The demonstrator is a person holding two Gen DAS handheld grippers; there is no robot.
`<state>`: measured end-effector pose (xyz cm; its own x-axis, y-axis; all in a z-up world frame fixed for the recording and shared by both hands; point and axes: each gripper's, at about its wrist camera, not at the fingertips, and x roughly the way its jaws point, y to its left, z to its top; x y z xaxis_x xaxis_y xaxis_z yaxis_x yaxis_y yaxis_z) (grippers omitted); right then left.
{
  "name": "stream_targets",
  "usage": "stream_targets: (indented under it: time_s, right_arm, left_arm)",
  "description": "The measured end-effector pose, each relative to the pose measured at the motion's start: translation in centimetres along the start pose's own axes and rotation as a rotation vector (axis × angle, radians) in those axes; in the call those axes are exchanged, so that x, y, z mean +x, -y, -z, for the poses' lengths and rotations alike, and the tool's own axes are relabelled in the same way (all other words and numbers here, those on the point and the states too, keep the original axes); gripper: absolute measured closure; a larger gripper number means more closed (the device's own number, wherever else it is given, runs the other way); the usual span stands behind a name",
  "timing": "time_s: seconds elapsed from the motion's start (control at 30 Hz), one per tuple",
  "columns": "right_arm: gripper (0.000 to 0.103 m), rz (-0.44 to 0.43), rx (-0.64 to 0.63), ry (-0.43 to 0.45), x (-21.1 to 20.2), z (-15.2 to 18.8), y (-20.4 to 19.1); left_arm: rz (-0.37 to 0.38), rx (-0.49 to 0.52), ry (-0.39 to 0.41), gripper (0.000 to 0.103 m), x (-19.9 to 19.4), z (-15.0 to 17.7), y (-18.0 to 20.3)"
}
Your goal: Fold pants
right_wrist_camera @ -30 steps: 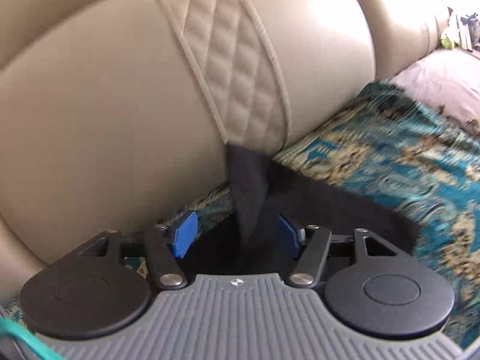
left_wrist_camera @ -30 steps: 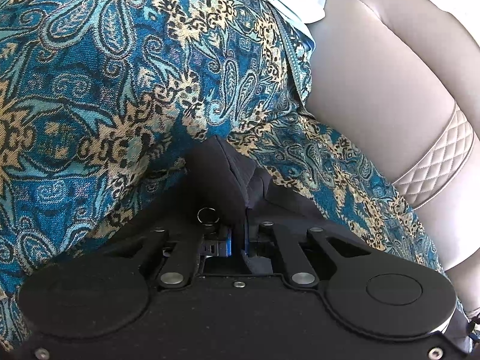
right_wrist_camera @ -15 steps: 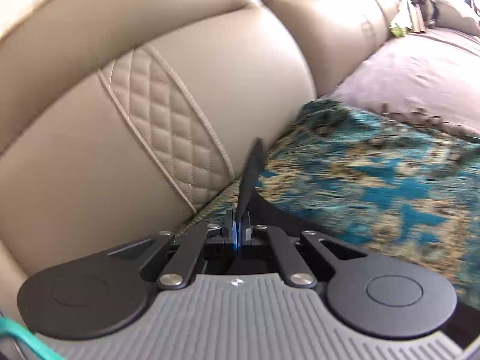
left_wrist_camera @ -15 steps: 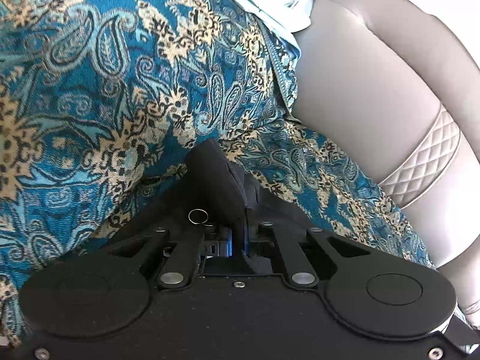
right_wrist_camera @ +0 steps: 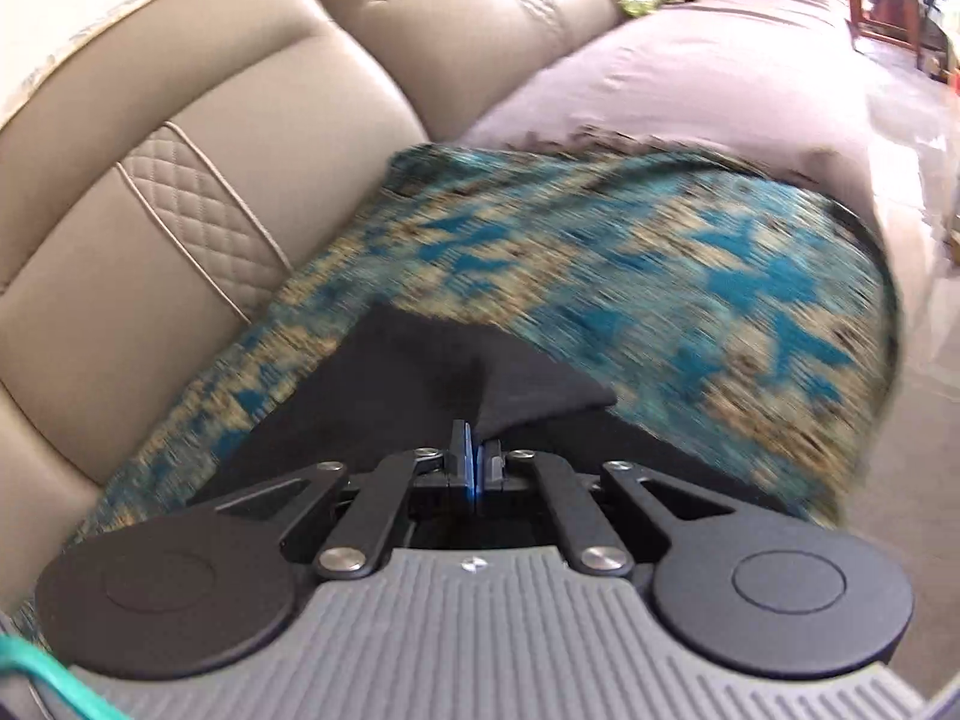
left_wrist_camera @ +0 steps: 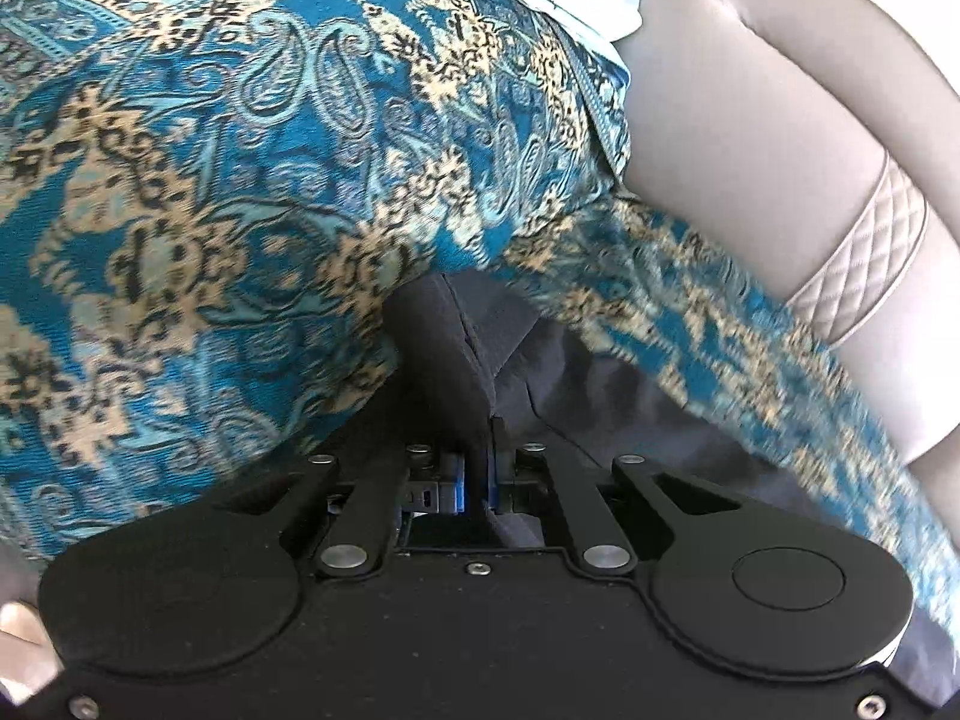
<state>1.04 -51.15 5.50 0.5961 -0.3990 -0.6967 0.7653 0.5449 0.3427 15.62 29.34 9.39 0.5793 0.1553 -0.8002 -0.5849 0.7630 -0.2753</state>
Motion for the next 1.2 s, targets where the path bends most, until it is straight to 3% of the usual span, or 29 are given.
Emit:
stream_targets:
  time_s: [0.23, 0.57, 0.7, 0.87, 1.2]
  right_arm:
    - [0.100, 0.033, 0.017, -0.010, -2.6, 3.4, 4.3]
    - [0.100, 0.060, 0.044, -0.019, -2.3, 6.0, 6.8]
    - [0.100, 0.050, 0.013, 0.023, -2.2, 7.0, 7.1]
    - [0.099, 0.089, -0.123, 0.058, -2.2, 7.4, 6.0]
    - [0.099, 0.097, -0.116, 0.076, -2.2, 6.9, 7.2]
  left_arm:
    - [-0.005, 0.045, -0.013, 0.097, -1.1, 1.1, -1.6]
    - [-0.045, 0.103, -0.039, 0.097, -0.8, 2.7, -2.7]
    - [-0.052, 0.136, -0.046, 0.097, -0.8, 3.1, -2.8]
    - [-0.060, 0.154, -0.043, 0.096, -0.5, 3.4, -2.6]
    - [-0.062, 0.184, -0.038, 0.090, -0.8, 4.2, -3.0]
